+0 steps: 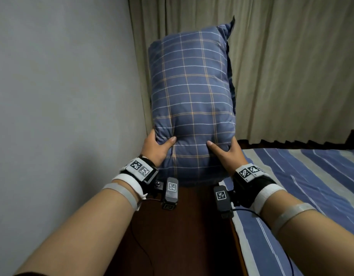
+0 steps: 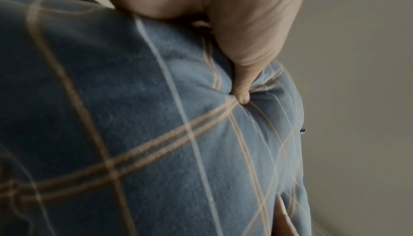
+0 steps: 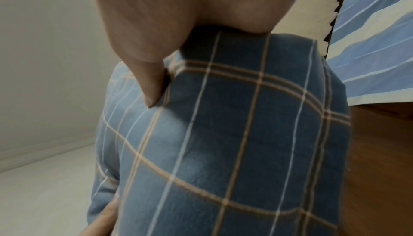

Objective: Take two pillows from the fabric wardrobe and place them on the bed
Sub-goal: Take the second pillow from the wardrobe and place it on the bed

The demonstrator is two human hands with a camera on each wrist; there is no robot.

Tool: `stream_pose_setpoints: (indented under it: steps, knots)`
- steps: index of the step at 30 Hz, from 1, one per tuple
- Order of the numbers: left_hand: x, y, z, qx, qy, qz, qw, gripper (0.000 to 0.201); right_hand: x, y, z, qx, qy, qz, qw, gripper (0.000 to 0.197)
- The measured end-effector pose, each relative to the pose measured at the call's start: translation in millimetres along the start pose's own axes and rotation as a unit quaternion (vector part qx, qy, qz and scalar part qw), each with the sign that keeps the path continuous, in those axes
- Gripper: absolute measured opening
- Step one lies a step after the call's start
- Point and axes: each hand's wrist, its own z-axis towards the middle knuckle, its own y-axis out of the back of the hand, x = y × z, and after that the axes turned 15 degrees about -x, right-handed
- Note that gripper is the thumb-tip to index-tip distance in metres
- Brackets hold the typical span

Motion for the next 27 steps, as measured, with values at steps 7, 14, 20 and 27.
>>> stream_pose_setpoints:
  steps: [7,14,20,27]
  knots:
    - [81.7,-115.1,188.5,0.038,0.018,-0.059,0.997,0.051,-35.7,-79.2,185.7,-0.061,0.004,-0.014,0.998,0.079]
    - [133.1,-262.6,335.1,0.127,0.001,-0.111,0.986,0.047,-95.9,-100.7,365.4,-0.145,-0.029,0.017,0.989,0.083]
    - [195.5,-404.9,451.3,0.171,-0.016,-0.131,0.977,0.055,-184.0,-119.1,530.5,-0.194,-0.051,0.054,0.978,0.084]
    - [253.3,-561.0,619.2,0.194,-0.002,-0.116,0.974,0.070,-248.8,-157.4,757.8,-0.204,-0.054,0.050,0.976,0.084]
